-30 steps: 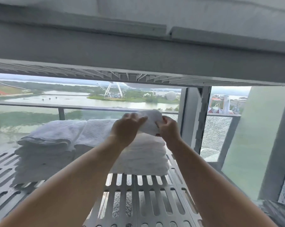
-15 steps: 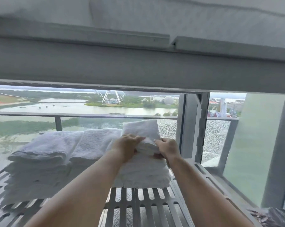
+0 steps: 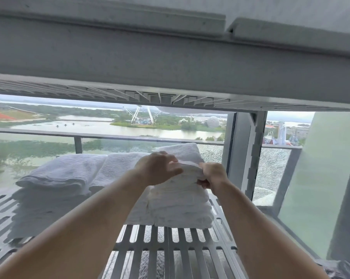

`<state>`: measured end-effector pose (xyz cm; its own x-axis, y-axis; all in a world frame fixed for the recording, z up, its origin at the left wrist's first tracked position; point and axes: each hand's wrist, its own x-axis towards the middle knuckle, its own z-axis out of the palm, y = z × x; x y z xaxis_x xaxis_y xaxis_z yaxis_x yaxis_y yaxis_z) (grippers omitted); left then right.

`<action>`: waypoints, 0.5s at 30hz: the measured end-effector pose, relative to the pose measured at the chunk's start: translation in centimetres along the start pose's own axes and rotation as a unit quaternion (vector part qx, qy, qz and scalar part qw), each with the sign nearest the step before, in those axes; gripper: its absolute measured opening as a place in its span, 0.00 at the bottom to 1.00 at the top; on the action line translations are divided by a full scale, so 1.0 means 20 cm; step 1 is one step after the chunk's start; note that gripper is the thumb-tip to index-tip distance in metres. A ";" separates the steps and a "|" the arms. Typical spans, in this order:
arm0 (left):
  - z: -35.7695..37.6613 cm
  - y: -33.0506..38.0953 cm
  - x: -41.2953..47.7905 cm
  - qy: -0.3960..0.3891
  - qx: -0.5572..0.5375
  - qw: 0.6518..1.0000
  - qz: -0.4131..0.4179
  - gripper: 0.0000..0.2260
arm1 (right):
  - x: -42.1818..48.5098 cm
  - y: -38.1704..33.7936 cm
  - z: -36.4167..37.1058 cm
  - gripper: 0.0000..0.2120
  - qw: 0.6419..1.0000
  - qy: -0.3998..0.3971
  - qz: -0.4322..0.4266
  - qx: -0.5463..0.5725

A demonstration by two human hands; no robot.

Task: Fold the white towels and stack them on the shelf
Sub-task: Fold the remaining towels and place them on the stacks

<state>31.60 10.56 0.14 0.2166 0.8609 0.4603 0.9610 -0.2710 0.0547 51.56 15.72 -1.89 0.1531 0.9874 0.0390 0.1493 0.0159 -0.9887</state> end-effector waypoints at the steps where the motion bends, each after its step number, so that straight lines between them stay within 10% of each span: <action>1: 0.01 0.02 0.00 -0.020 0.024 1.000 0.003 0.28 | 0.00 -0.02 0.00 0.11 1.000 -0.005 0.010 0.015; 7: 0.04 0.03 0.00 -0.035 0.049 0.998 0.028 0.31 | -0.02 -0.06 -0.03 0.15 0.991 -0.064 0.058 0.103; 15: 0.02 0.01 -0.03 -0.023 0.171 0.985 0.016 0.26 | -0.07 0.06 -0.06 0.14 0.948 0.060 -0.192 -0.247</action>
<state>31.64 10.22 -0.38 0.2474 0.8751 0.4160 0.9535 -0.1436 -0.2651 52.65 14.26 -3.05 0.0996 0.8984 0.4278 0.6505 0.2665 -0.7112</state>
